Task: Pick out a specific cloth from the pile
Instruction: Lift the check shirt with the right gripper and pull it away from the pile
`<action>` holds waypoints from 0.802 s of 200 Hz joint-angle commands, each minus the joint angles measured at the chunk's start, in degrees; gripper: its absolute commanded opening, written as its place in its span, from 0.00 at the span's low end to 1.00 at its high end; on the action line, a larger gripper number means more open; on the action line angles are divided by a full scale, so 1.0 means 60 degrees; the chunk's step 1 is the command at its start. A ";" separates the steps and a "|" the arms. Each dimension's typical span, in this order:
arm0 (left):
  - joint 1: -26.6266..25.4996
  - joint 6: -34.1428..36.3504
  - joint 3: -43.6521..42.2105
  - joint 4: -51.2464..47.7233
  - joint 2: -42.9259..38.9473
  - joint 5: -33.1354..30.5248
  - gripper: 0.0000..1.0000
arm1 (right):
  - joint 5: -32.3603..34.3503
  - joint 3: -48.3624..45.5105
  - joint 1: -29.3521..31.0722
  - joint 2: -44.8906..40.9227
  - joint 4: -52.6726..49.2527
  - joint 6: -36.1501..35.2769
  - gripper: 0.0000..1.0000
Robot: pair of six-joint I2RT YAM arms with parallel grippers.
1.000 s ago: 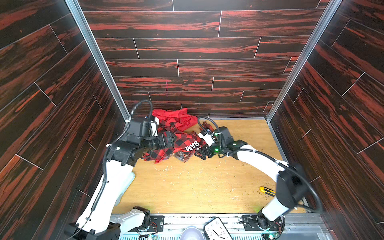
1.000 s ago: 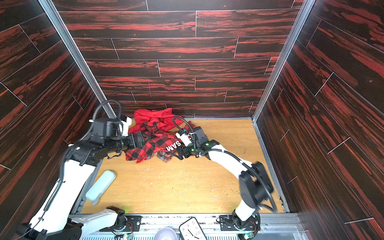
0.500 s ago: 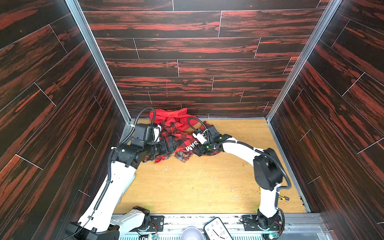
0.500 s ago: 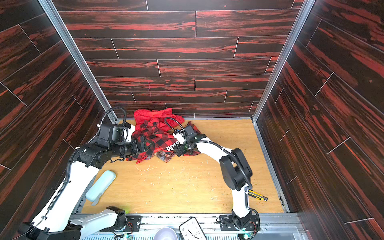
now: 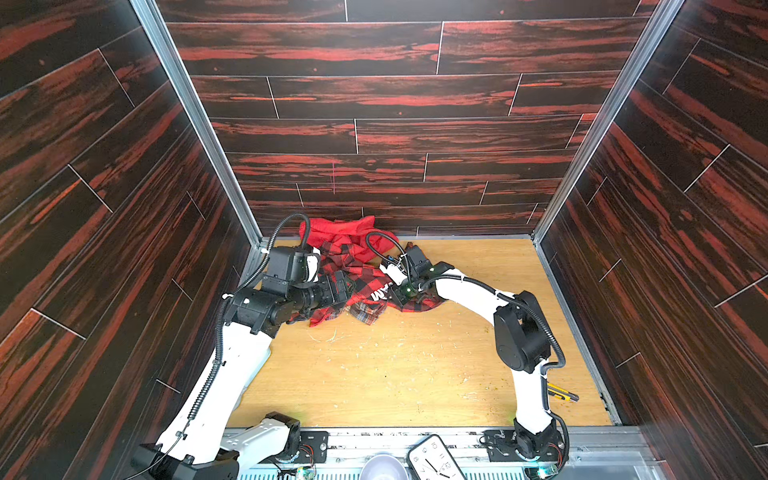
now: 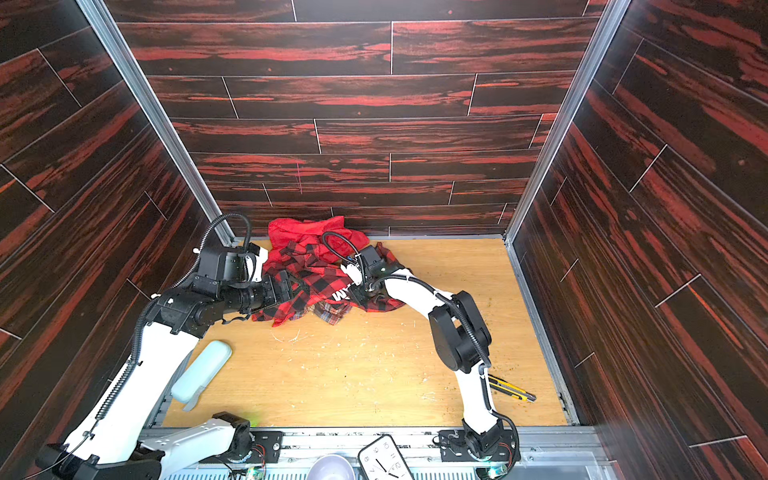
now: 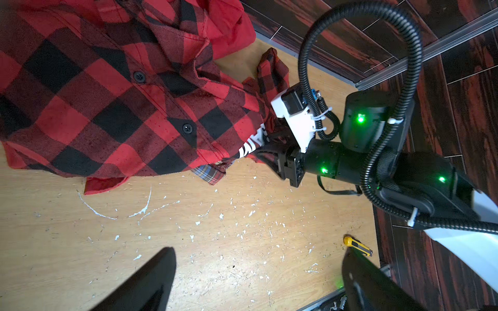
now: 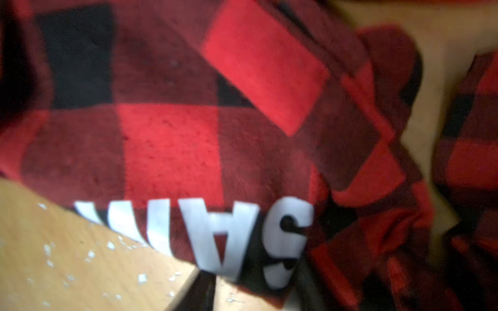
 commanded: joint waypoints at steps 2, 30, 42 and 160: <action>0.0055 -0.0051 0.0087 0.0060 -0.0050 -0.0155 0.99 | -0.0053 0.0296 0.0067 0.0239 -0.0289 -0.0132 0.09; 0.0064 0.0095 0.0169 -0.0016 -0.0065 -0.0279 0.99 | -0.0311 0.0958 0.0066 0.0017 -0.0444 -0.0079 0.00; 0.0071 0.0160 0.0213 -0.0002 -0.0051 -0.0369 0.99 | -0.0552 0.1699 0.0066 0.0051 -0.0695 0.0007 0.00; 0.0187 0.0908 0.0092 0.1480 -0.0939 -0.1817 0.99 | -0.1230 0.9692 -0.2571 -0.0789 0.2120 0.6026 0.00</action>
